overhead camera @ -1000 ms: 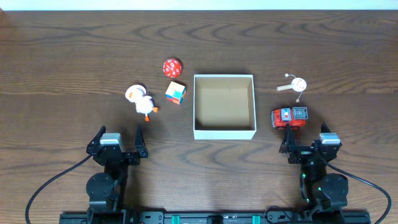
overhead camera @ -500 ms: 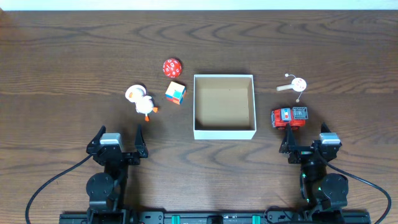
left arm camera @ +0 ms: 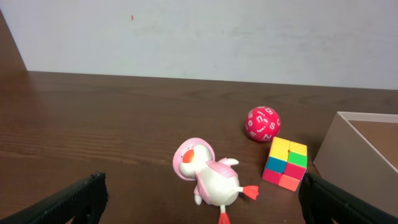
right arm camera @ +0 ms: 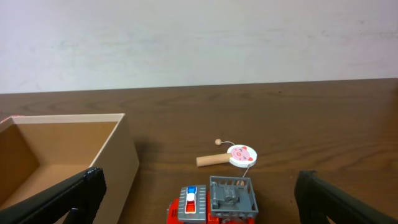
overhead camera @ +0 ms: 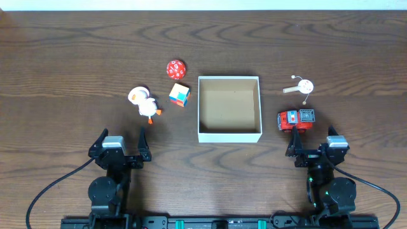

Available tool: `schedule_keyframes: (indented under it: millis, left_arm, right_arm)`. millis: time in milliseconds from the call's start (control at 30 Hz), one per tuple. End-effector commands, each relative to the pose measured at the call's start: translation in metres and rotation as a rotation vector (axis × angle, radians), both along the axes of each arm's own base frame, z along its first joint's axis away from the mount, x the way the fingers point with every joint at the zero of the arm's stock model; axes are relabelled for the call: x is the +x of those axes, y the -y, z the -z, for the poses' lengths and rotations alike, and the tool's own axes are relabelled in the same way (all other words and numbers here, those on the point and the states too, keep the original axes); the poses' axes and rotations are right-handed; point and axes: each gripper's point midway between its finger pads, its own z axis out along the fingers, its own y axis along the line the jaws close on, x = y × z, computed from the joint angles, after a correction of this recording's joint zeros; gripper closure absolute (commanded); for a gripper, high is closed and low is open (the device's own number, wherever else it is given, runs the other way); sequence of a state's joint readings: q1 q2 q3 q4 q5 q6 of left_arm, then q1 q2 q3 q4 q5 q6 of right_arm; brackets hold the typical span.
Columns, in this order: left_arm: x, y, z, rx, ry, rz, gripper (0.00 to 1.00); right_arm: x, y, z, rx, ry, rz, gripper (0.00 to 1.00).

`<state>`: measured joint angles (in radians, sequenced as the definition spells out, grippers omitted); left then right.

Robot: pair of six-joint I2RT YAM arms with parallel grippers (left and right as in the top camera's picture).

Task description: Pack container

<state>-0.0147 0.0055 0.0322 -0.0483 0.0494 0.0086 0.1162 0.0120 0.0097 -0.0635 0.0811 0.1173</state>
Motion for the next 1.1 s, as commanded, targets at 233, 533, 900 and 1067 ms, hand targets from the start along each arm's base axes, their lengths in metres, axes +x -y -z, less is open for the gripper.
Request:
schedule_keyframes:
  millis: [233, 533, 900, 1067]
  left_arm:
    - [0.0, -0.001, 0.017, 0.017, -0.041, 0.001, 0.02]
    - [0.0, -0.001, 0.017, 0.017, -0.041, 0.001, 0.02]
    - [0.0, -0.001, 0.017, 0.017, -0.041, 0.001, 0.02]
    - [0.0, -0.001, 0.017, 0.017, -0.041, 0.001, 0.02]
  right_arm:
    - [0.0, 0.001, 0.001, -0.014, 0.001, 0.004, 0.01]
    - [0.0, 0.0, 0.002, 0.032, -0.003, -0.001, 0.01]
    - [-0.012, 0.023, -0.089, 0.026, -0.003, 0.126, 0.01]
    - [0.005, 0.022, -0.125, -0.012, -0.22, 0.13, 0.01]
